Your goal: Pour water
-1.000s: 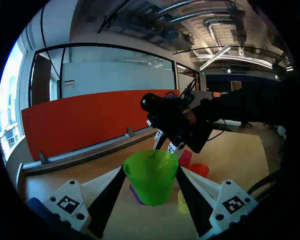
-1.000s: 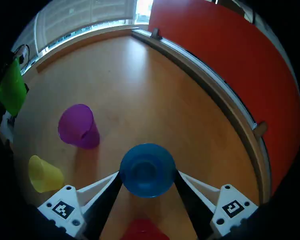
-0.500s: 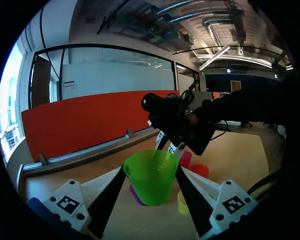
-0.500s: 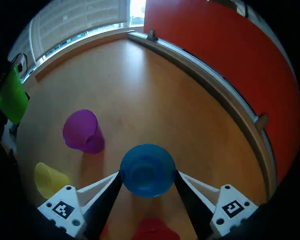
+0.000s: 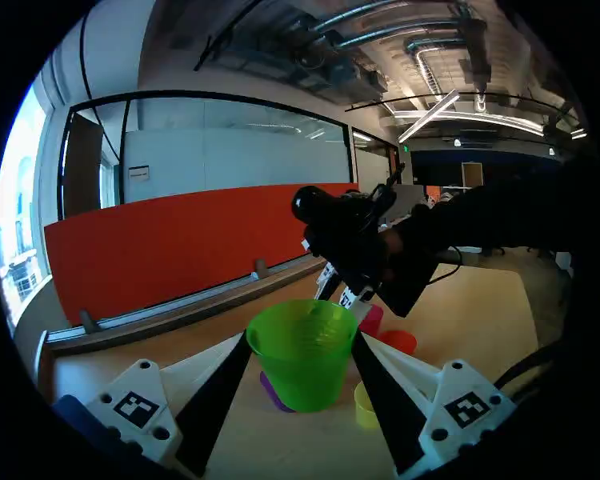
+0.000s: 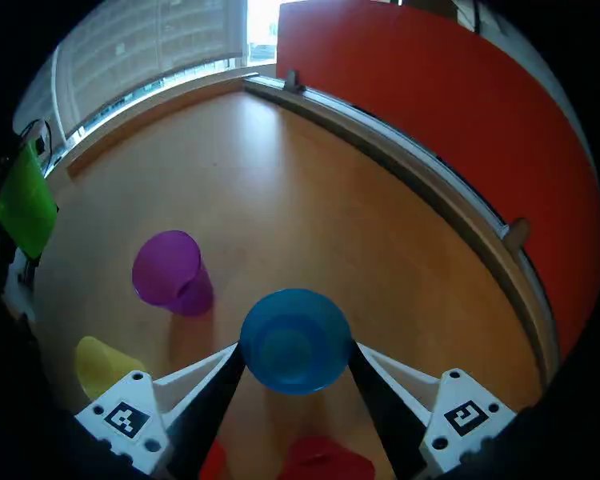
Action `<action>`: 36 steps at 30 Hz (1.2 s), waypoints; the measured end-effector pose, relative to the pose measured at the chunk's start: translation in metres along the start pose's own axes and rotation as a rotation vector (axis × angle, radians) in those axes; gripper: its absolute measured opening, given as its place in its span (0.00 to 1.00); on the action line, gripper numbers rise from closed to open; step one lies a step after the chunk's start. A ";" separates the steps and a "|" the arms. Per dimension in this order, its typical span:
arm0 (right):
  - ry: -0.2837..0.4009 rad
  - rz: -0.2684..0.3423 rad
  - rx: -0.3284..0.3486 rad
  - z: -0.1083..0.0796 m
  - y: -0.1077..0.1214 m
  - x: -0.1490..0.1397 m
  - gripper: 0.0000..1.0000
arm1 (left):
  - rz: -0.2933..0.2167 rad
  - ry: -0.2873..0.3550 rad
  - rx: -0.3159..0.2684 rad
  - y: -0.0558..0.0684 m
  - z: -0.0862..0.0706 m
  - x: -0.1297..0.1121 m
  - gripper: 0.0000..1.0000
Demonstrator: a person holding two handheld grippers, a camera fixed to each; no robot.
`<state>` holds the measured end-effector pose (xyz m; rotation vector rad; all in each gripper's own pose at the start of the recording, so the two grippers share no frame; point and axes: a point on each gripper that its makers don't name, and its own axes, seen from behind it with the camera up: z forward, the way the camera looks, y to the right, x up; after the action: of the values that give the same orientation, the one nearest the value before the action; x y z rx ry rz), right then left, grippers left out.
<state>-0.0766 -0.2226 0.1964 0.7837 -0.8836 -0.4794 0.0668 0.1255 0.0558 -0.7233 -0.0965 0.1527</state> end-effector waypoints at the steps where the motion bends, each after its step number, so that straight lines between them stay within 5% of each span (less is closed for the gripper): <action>1: 0.004 0.006 0.002 0.000 -0.001 0.000 0.93 | 0.001 0.000 0.000 0.000 0.000 0.000 0.88; 23: 0.156 0.055 -0.032 -0.009 -0.010 0.015 0.93 | 0.007 0.011 0.005 0.004 -0.002 0.007 0.88; 36: 0.321 0.073 -0.064 -0.040 -0.010 0.041 0.93 | 0.014 0.018 0.010 0.008 -0.004 0.016 0.88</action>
<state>-0.0208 -0.2400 0.1937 0.7420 -0.5933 -0.3045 0.0821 0.1317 0.0477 -0.7155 -0.0731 0.1600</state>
